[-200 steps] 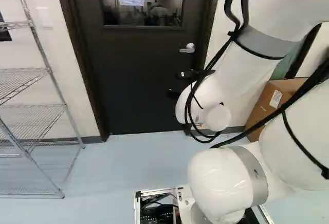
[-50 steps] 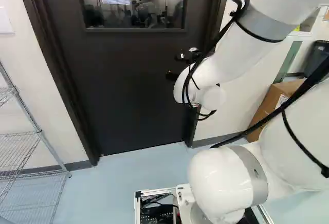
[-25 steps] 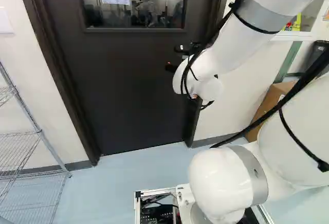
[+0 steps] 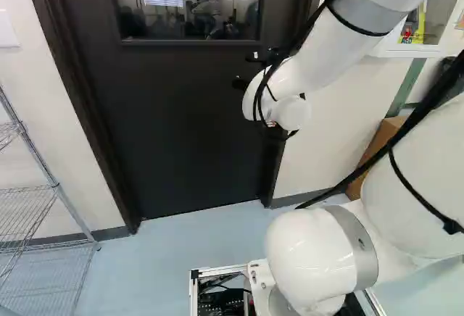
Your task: Open the door and move inside
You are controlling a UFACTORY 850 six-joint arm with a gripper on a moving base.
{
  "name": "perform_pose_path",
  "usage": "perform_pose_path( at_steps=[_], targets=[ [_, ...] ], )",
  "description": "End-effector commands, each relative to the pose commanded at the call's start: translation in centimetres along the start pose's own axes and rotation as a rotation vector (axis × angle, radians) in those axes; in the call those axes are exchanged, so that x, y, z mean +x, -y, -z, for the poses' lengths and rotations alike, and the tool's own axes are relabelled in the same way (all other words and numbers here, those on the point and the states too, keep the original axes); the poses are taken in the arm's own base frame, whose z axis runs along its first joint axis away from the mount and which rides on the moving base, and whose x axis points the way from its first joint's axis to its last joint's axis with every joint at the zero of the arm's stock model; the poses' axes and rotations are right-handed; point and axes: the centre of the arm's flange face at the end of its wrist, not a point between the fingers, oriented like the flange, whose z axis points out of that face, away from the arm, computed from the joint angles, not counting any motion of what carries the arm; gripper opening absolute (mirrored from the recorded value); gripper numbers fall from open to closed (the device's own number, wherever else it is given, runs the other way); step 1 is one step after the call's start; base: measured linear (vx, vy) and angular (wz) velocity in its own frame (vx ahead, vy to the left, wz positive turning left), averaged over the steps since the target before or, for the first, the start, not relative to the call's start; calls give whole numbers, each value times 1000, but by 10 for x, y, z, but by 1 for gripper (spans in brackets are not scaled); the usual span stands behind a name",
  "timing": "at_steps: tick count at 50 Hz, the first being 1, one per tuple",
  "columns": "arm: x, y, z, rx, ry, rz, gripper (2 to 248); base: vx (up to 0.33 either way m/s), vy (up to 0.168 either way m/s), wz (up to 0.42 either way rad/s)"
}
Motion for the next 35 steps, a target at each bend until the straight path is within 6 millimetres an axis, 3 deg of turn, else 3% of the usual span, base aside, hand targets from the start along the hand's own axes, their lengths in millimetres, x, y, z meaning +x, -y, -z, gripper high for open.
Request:
perform_pose_path(
  at_steps=[18, 35],
  targets=[
    [20, 0, -21, 0, -36, 0, 247, 0, 0, 0],
    [25, 0, -40, 0, -37, 0, 247, 0, 0, 0]
  ],
)
